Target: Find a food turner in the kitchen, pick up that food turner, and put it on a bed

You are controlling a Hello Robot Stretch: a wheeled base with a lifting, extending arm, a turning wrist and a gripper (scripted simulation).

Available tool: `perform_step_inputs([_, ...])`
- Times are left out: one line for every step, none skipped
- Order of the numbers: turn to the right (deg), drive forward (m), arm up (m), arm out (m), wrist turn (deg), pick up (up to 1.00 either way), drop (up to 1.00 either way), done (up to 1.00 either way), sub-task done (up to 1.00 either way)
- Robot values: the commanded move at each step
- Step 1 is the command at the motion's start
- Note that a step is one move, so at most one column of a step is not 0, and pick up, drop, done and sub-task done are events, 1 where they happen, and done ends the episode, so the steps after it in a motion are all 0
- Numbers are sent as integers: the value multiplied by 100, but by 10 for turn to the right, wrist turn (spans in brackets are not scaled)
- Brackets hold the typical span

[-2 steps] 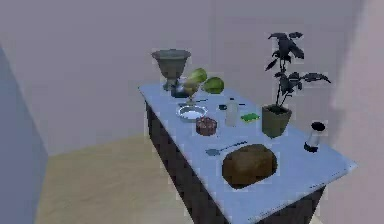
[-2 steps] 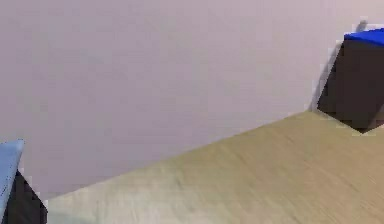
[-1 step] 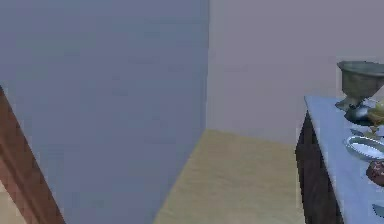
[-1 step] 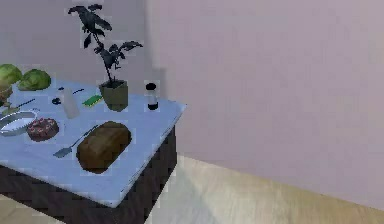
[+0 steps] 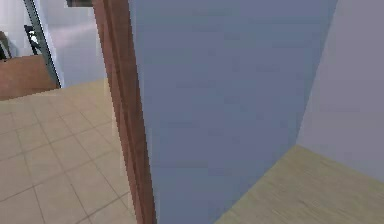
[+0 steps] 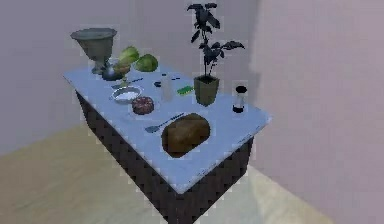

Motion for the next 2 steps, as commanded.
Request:
perform_step_inputs([-30, 0, 0, 0, 0, 0, 0, 0, 0])
perform_step_inputs([450, 0, 0, 0, 0, 0, 0, 0, 0])
